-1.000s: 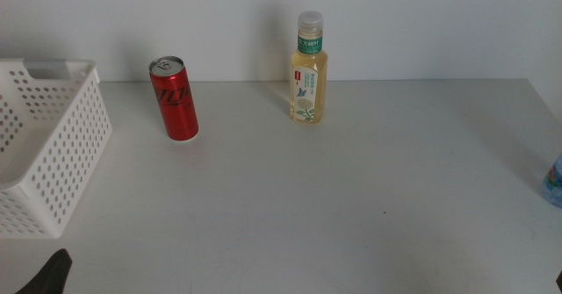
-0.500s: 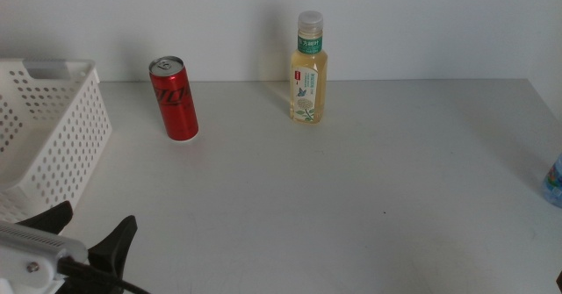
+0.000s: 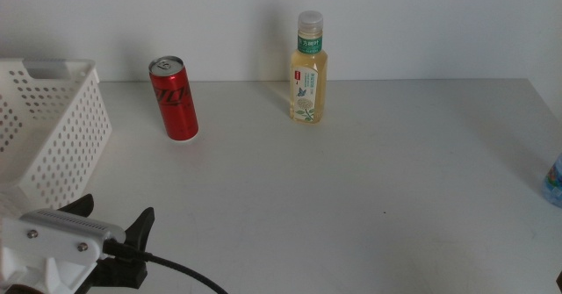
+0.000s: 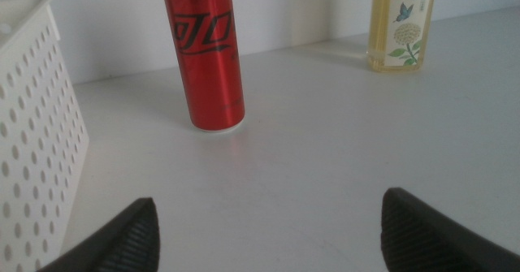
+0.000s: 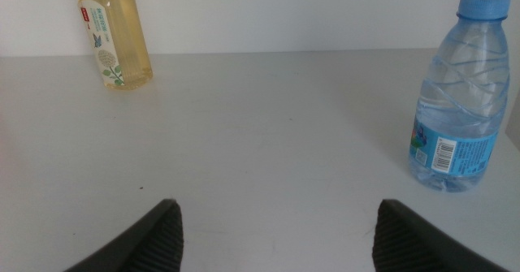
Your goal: Use arms to grab the bottles and put them into the dustbin to the left of the table.
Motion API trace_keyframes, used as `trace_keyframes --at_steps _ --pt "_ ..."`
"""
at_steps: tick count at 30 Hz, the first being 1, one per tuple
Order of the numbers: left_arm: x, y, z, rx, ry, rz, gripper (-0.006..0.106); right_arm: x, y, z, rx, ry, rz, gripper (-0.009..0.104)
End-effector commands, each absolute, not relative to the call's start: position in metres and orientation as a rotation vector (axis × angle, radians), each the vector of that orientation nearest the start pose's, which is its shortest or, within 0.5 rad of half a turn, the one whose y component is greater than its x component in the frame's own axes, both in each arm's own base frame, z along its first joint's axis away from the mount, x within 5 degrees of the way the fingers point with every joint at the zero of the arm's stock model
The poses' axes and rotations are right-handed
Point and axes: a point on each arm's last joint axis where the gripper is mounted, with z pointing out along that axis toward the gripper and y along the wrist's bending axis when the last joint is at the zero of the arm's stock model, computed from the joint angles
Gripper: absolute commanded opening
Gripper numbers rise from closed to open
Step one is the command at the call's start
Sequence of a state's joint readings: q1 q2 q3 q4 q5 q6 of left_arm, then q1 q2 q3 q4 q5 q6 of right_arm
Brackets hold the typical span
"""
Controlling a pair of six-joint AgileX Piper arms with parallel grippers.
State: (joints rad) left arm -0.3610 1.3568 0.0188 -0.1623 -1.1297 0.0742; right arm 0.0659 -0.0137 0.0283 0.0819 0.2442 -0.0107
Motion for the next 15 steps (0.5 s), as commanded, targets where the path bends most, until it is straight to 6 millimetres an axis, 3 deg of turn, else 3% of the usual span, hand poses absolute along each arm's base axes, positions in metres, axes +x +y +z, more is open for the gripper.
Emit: trace_keyframes --at_steps 1,7,15 --pt "0.150 -0.042 0.173 0.166 1.549 -0.152 0.093 0.054 0.004 0.194 -0.015 1.634 0.097 0.059" --pt "0.153 -0.043 0.174 0.162 1.544 -0.160 0.093 0.054 0.004 0.194 -0.015 1.634 0.097 0.059" --pt "0.205 -0.061 0.194 0.186 1.657 -0.137 0.093 0.054 0.004 0.194 -0.015 1.634 0.097 0.059"
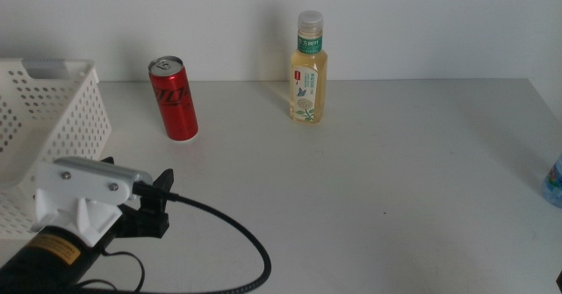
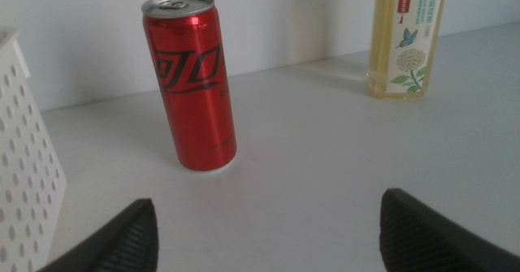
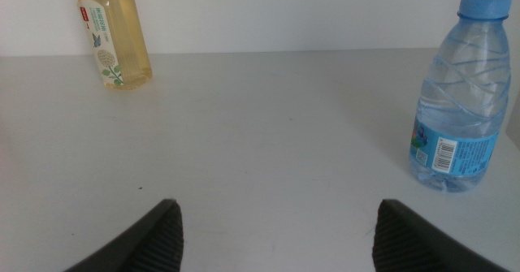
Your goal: Use arms to grab the bottles and put them into the dustbin to the left of the table.
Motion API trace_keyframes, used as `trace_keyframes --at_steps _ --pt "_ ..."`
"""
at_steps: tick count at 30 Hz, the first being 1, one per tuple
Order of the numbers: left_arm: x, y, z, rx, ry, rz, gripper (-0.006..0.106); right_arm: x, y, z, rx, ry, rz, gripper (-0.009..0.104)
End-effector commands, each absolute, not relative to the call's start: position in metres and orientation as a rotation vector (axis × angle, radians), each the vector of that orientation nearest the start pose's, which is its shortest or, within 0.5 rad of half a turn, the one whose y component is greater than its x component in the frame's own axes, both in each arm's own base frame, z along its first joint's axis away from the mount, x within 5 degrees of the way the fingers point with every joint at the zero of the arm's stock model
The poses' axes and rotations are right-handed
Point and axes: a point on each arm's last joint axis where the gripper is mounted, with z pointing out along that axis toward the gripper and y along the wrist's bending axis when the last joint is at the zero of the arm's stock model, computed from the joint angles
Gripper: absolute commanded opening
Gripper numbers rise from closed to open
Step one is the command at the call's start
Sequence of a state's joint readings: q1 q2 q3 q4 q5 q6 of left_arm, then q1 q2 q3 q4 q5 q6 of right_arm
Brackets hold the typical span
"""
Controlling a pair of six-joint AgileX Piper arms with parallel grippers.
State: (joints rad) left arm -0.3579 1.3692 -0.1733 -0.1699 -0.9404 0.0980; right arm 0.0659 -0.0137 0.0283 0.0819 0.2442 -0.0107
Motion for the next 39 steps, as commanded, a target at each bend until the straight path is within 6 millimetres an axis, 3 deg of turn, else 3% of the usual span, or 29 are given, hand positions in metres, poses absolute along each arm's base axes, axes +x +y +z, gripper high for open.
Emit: trace_keyframes --at_steps 1,11,29,39 --pt "0.209 -0.061 0.195 0.188 1.673 -0.131 0.093 0.054 0.004 0.194 -0.015 1.634 0.097 0.059" --pt "0.260 -0.048 0.221 0.214 1.679 -0.097 0.093 0.054 0.004 0.194 -0.015 1.634 0.097 0.059" --pt "0.368 -0.059 0.196 0.224 1.695 -0.148 0.093 0.054 0.004 0.194 -0.015 1.634 0.097 0.059" --pt "0.409 -0.059 0.175 0.180 1.699 -0.143 0.093 0.054 0.004 0.194 -0.015 1.634 0.097 0.059"
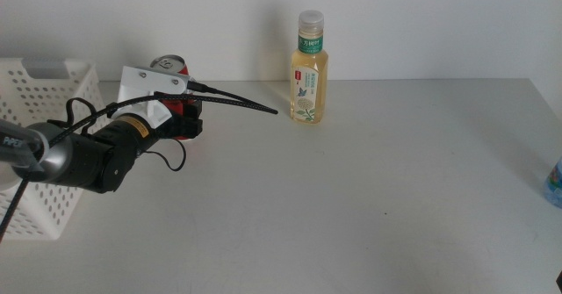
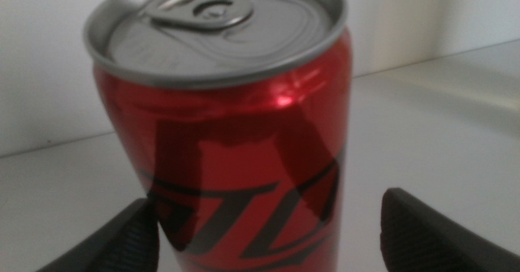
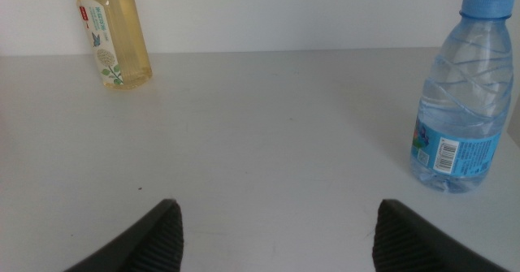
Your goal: Use arms to grab the bottles and put them into the dustbin to the left of the table.
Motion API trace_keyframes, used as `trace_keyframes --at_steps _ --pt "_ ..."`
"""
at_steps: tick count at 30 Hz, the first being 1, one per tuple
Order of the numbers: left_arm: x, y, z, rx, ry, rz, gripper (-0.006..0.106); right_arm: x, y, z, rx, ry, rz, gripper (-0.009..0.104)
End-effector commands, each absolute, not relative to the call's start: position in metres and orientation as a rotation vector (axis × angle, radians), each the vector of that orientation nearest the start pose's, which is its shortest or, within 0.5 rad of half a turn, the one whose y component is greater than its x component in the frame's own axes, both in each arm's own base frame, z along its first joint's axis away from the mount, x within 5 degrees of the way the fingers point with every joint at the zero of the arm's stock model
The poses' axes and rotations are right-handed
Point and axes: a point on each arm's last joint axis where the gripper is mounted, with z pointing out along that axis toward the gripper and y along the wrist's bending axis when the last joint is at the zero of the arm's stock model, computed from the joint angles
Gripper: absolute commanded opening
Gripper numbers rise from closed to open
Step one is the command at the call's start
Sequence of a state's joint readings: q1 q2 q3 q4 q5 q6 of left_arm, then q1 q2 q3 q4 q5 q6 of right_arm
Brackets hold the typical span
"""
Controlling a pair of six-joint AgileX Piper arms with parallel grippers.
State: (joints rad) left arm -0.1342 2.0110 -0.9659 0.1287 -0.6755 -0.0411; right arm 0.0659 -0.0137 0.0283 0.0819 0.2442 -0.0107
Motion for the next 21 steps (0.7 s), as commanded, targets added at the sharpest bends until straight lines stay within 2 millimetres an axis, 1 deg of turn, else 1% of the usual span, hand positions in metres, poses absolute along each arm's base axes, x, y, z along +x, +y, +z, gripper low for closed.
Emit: trace_keyframes --at_steps 1,8,15,17,18,20,21 --pt "0.412 -0.059 0.173 0.176 1.695 -0.145 0.093 0.054 0.004 0.194 -0.015 1.634 0.097 0.059" --pt "0.431 -0.061 0.162 0.162 1.668 -0.149 0.093 0.054 0.004 0.194 -0.015 1.634 0.097 0.059" --pt "0.442 -0.060 0.155 0.103 1.570 -0.157 0.093 0.054 0.004 0.194 -0.015 1.634 0.097 0.059" --pt "0.443 -0.059 0.153 0.090 1.566 -0.157 0.089 0.054 0.004 0.194 -0.015 1.634 0.097 0.059" --pt "0.443 -0.059 0.153 0.094 1.563 -0.153 0.086 0.054 0.004 0.194 -0.015 1.634 0.097 0.059" --pt "0.443 -0.059 0.154 0.109 1.547 -0.139 0.075 0.054 0.004 0.194 -0.015 1.634 0.097 0.059" --pt "0.442 -0.060 0.156 0.123 1.530 -0.138 0.068 0.054 0.004 0.194 -0.015 1.634 0.097 0.059"
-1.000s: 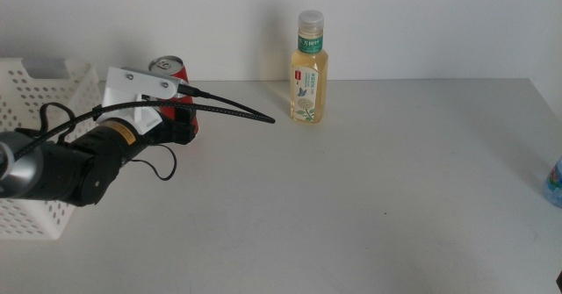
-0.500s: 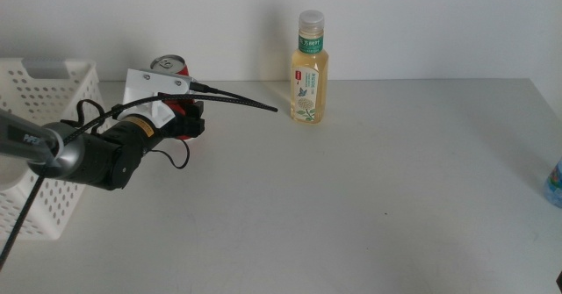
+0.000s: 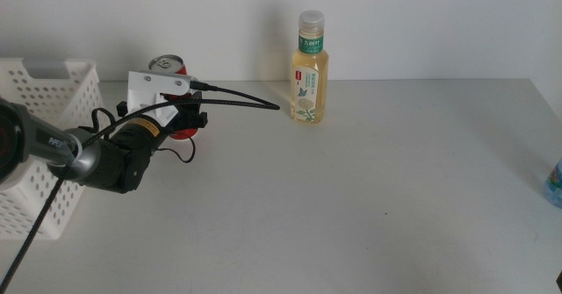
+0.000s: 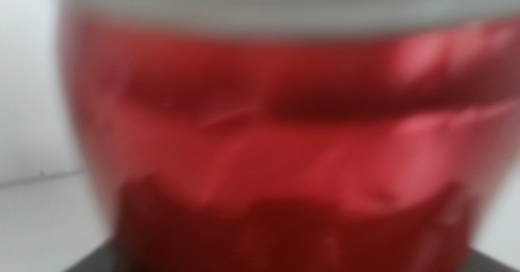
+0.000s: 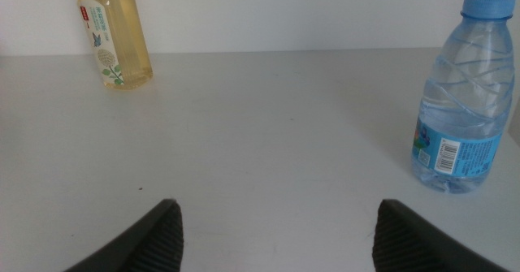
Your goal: Use arms to grab the bottles and put them into the dustbin to the left of the table.
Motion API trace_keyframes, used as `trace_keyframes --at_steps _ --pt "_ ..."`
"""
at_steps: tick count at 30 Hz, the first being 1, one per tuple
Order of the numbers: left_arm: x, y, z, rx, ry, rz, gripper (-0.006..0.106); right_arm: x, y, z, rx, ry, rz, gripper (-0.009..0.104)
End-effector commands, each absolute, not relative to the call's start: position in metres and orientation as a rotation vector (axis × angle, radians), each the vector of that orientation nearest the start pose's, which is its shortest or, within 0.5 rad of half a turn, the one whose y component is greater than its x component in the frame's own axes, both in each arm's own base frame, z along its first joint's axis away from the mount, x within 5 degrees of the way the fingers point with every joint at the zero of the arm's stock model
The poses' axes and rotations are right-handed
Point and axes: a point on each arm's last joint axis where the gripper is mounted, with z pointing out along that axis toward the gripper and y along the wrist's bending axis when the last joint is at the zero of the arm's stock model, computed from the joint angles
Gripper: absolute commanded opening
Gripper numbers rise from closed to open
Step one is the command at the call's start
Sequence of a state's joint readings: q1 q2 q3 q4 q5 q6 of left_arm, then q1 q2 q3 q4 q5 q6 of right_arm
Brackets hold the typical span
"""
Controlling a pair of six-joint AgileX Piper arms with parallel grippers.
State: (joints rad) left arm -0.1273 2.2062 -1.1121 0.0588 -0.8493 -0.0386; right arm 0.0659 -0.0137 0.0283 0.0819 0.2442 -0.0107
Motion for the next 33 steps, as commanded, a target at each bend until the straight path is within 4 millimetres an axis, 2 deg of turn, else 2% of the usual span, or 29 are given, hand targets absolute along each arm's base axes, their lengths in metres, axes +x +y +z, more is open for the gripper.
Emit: trace_keyframes --at_steps 1,7,9,15,20,22,29,33 --pt "0.442 -0.061 0.157 0.139 1.515 -0.135 0.059 0.054 0.004 0.194 -0.015 1.634 0.097 0.059" --pt "0.436 -0.061 0.165 0.129 1.497 -0.160 0.007 0.054 0.004 0.194 -0.015 1.634 0.097 0.059" --pt "0.429 -0.060 0.169 0.124 1.504 -0.170 -0.002 0.054 0.004 0.194 -0.015 1.634 0.097 0.059" --pt "0.408 -0.058 0.191 0.132 1.556 -0.160 -0.001 0.054 0.004 0.194 -0.015 1.634 0.097 0.059" --pt "0.392 -0.058 0.218 0.182 1.683 -0.149 -0.001 0.054 0.004 0.194 -0.015 1.634 0.097 0.059" --pt "0.383 -0.056 0.235 0.182 1.734 -0.133 -0.001 0.054 0.004 0.194 -0.015 1.634 0.097 0.059" --pt "0.349 -0.050 0.301 0.172 1.702 -0.106 -0.001 0.054 0.004 0.194 -0.015 1.634 0.097 0.059" --pt "0.322 -0.043 0.334 0.157 1.709 -0.085 -0.001 0.054 0.004 0.194 -0.015 1.634 0.097 0.059"
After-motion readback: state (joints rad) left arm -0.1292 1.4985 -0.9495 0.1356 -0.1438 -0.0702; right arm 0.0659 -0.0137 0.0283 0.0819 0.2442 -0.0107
